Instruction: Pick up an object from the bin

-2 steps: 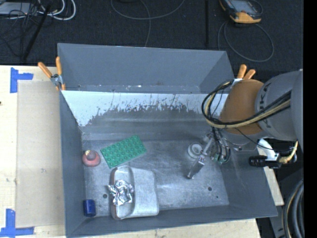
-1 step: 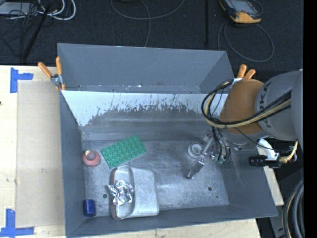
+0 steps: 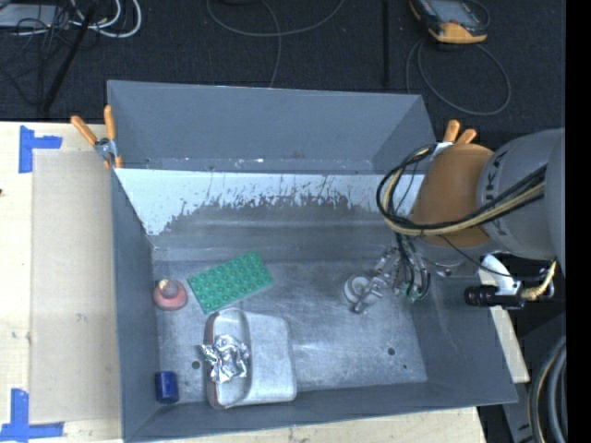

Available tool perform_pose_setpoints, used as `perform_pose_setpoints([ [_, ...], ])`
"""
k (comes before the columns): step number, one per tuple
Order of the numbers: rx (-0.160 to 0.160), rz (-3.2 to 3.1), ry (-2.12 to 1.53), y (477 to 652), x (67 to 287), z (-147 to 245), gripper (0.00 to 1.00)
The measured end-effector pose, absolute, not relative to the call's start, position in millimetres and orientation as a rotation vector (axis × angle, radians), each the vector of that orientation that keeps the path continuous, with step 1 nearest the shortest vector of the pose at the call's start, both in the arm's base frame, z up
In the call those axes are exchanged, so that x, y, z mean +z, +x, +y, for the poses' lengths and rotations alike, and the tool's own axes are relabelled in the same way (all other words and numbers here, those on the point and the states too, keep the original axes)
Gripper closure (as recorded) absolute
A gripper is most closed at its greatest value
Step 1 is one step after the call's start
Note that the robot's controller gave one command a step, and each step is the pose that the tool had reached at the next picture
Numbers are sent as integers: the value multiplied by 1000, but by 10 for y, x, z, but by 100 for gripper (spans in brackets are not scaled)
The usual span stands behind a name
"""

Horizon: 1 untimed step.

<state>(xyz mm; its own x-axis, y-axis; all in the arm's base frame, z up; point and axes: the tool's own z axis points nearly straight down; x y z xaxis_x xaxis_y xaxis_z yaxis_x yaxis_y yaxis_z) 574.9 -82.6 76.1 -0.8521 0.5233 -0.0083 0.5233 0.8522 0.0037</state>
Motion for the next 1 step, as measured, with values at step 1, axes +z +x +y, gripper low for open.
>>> perform_pose_setpoints([
  [1,1,3018,845,5766,1644,-829,100],
])
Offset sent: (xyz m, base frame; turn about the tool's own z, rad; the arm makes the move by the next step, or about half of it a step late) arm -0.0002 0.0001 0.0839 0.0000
